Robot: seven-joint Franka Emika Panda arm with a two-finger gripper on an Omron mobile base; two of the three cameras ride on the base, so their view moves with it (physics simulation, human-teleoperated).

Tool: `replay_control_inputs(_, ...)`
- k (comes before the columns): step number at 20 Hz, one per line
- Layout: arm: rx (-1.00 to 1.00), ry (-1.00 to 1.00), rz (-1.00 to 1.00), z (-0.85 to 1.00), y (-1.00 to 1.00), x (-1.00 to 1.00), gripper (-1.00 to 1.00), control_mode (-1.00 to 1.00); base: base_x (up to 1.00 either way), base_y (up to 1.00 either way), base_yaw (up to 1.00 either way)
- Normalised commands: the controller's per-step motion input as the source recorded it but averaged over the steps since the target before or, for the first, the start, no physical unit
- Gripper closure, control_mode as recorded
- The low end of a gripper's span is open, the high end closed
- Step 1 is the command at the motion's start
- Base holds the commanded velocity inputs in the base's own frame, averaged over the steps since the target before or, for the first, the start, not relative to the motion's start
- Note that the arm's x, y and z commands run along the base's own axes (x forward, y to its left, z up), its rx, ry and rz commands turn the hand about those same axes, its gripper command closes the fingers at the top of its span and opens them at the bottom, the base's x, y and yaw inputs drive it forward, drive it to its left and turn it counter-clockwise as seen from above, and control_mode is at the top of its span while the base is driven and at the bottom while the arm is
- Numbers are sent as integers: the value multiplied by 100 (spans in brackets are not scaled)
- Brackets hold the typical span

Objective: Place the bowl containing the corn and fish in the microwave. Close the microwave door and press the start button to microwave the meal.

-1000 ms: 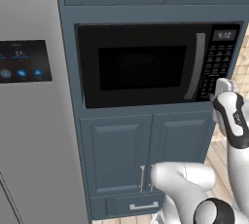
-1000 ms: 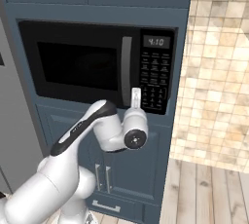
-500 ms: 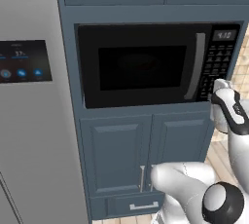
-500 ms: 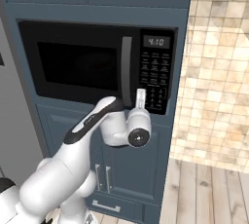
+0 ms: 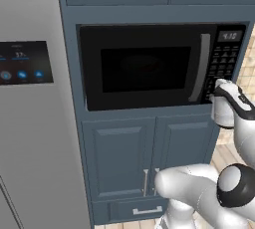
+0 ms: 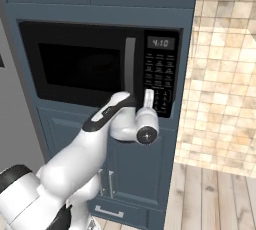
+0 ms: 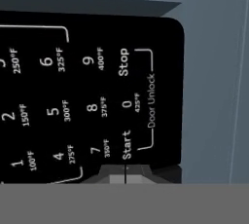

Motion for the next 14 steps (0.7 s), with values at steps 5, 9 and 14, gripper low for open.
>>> replay_control_inputs(5, 0, 0, 0, -29, -10, 33, 100, -100, 0, 0, 0)
replay_control_inputs(9, 0, 0, 0, -25, -14, 35, 100, -100, 0, 0, 0)
replay_control_inputs(14, 0, -6, -1, -22, -18, 46, 100, -100, 0, 0, 0)
